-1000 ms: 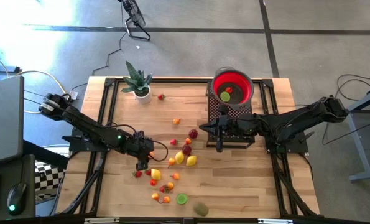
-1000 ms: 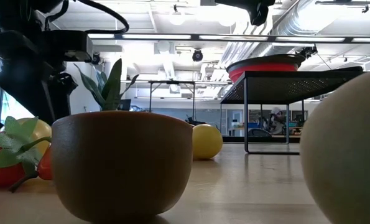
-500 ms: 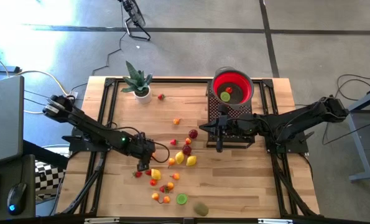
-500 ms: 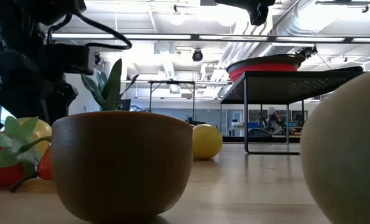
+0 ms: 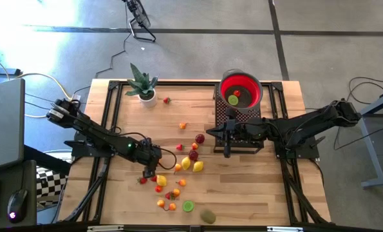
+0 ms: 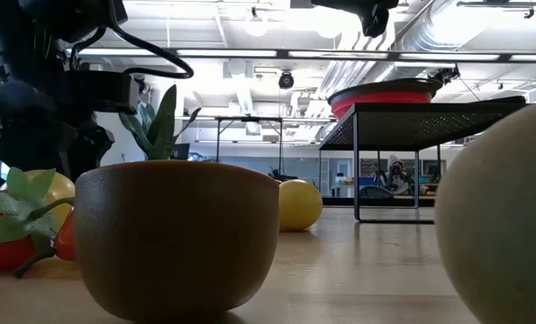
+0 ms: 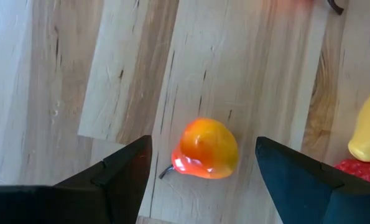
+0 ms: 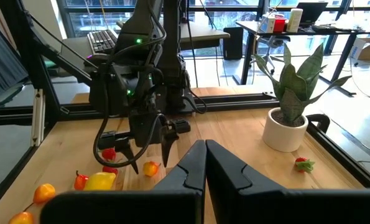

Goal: Pick & Place Fruit
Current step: Put the pear into the strainer bowl on the shelf

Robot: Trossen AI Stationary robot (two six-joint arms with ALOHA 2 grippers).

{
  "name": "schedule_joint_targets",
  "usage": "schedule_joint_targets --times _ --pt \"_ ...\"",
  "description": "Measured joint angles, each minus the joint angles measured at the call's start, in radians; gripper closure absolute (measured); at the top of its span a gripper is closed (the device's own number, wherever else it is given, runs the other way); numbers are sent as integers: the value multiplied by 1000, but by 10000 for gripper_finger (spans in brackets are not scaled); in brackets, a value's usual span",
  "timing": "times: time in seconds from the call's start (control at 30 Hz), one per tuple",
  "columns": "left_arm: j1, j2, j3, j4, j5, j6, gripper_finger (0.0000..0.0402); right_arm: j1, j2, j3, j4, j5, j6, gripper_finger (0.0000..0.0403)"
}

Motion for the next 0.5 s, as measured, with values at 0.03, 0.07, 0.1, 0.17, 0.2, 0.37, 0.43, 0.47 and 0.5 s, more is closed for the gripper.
schedule_joint_targets --times 0.03,0.07,0.1,0.17,0.2,0.37,0.43,0.47,0.5 --pt "0 0 0 0 0 -1 121 0 0 0 0 0 0 400" --pt "0 0 0 0 0 -1 121 0 0 0 0 0 0 400" --pt "0 0 0 0 0 -1 121 0 0 0 0 0 0 400" --pt "0 0 0 0 2 -1 121 0 0 0 0 0 0 400" --pt "0 0 0 0 3 -1 121 0 0 0 0 0 0 400" --pt "0 0 0 0 5 -5 121 0 0 0 0 0 0 400" --pt "0 0 0 0 5 -5 121 0 0 0 0 0 0 400" --pt "0 0 0 0 5 -5 121 0 0 0 0 0 0 400" --pt "0 0 0 0 5 -5 121 0 0 0 0 0 0 400"
